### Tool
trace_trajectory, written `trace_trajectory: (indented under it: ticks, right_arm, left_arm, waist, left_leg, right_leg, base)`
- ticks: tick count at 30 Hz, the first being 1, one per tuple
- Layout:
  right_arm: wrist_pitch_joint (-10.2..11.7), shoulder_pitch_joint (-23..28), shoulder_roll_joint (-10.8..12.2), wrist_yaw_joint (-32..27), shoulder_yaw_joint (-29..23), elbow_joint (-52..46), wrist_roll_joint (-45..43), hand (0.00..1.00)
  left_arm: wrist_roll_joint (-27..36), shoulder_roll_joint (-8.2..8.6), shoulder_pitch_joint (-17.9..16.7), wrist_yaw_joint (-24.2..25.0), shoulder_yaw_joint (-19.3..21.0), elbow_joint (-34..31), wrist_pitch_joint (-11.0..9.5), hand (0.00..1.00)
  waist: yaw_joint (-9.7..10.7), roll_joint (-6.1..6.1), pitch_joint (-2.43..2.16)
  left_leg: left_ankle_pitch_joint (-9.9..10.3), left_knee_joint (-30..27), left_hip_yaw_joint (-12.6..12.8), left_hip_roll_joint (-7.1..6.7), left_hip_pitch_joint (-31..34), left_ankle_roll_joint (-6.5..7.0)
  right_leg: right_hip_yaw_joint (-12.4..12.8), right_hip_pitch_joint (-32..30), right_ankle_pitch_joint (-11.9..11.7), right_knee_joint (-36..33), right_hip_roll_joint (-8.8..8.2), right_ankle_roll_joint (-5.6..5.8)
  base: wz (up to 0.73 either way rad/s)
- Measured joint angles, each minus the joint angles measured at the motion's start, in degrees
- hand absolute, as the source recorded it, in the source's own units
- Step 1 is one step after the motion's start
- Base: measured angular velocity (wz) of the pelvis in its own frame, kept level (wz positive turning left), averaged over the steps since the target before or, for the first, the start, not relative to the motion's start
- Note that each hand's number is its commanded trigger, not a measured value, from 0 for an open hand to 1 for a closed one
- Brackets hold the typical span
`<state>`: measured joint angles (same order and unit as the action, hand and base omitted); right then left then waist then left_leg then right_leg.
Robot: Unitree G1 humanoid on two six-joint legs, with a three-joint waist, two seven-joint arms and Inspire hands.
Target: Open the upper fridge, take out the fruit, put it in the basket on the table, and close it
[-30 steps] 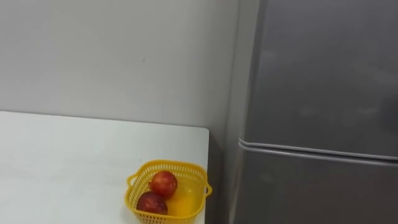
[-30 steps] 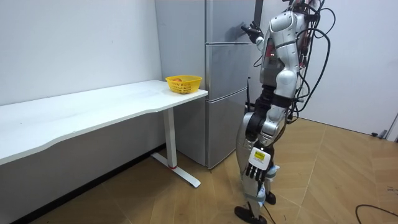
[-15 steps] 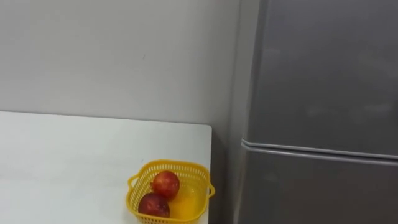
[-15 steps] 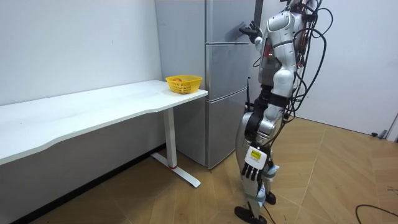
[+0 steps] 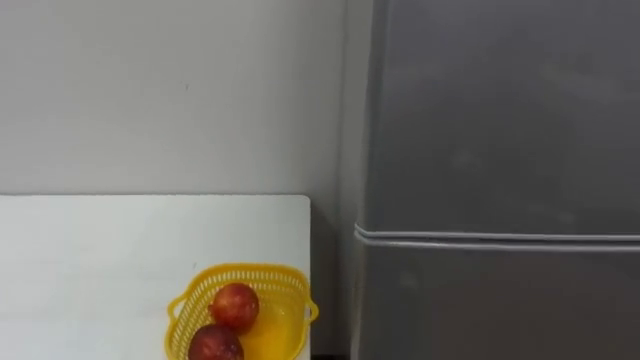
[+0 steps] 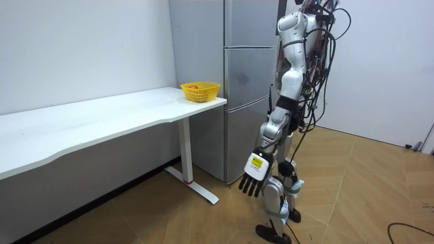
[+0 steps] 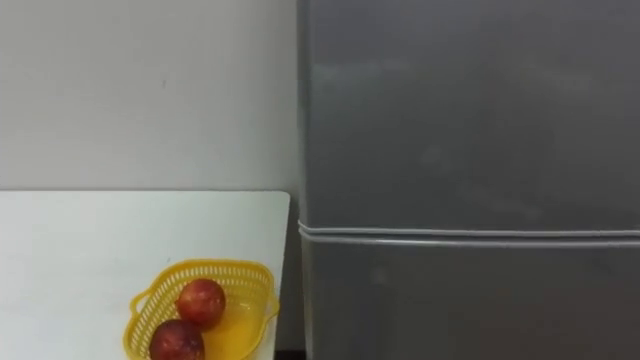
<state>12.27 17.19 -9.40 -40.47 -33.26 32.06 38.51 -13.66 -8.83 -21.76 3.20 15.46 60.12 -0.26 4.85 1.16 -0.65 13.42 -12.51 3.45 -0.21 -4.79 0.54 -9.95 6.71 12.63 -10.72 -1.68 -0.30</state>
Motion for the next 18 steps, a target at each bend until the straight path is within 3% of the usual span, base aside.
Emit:
trace_trajectory:
  ticks: [2,3,5,9,12,14,18]
  right_arm:
    - [-2.38,-0.08,2.53,0.89,1.1,8.55,3.13,0.0]
    - [-2.62,-0.08,2.73,1.26,1.49,10.2,4.16,0.0]
    - [-3.63,-0.24,2.63,3.56,3.06,15.51,6.65,0.0]
    - [-5.03,-0.94,2.26,10.19,6.96,26.58,6.61,0.0]
    - [-8.51,-1.72,2.27,16.74,11.33,33.92,6.34,0.0]
    - [-11.46,-1.67,2.27,22.09,13.88,37.16,3.55,0.0]
    - [-14.38,-2.01,1.94,28.04,17.62,40.05,-8.64,0.0]
  left_arm:
    - [0.0,0.14,0.85,-0.29,-0.01,-0.01,0.59,0.0]
    - [0.0,0.3,1.03,-0.27,-0.08,-0.02,0.73,0.0]
    - [0.05,0.57,1.08,0.17,-0.53,-0.43,1.64,0.0]
    - [0.31,0.62,0.94,0.28,-0.83,-0.5,3.02,0.0]
    - [-0.08,0.71,0.97,0.99,-2.04,-0.5,4.15,0.0]
    - [-1.37,0.75,1.07,1.35,-2.1,-0.49,5.14,0.0]
    - [-2.3,0.74,1.62,1.97,-2.36,-0.48,7.53,0.0]
  waist:
    - [0.06,-0.08,0.02]
    - [0.11,-0.09,0.02]
    - [0.52,-0.36,0.28]
    - [0.52,0.38,0.31]
    - [0.03,0.29,0.37]
    - [-0.43,0.07,0.36]
    - [-0.79,-0.23,0.38]
  left_leg:
    - [0.0,-0.12,0.33,0.2,-0.16,0.0]
    - [0.0,-0.11,0.38,0.21,-0.17,0.0]
    - [0.03,0.11,0.35,0.23,-0.11,0.04]
    - [0.03,0.78,0.25,0.23,-0.42,0.04]
    - [0.04,0.91,0.27,0.22,-0.51,0.05]
    - [0.04,0.8,0.34,0.23,-0.67,0.05]
    - [0.04,0.81,0.2,0.15,-0.49,0.05]
  right_leg:
    - [0.87,-0.67,0.19,-0.12,0.26,-0.09]
    - [1.06,-0.74,0.22,-0.16,0.28,-0.07]
    - [1.24,-1.12,0.32,-0.71,0.2,0.03]
    - [1.14,-1.07,0.3,-0.89,0.18,0.01]
    - [1.03,-0.97,0.3,-0.83,0.01,0.01]
    - [0.89,-0.92,0.3,-0.75,0.19,0.01]
    - [0.57,-0.73,0.24,-0.06,0.18,-0.03]
  base:
    - [-0.12]
    - [-0.09]
    - [-0.02]
    - [0.0]
    - [0.0]
    - [0.0]
    - [0.02]
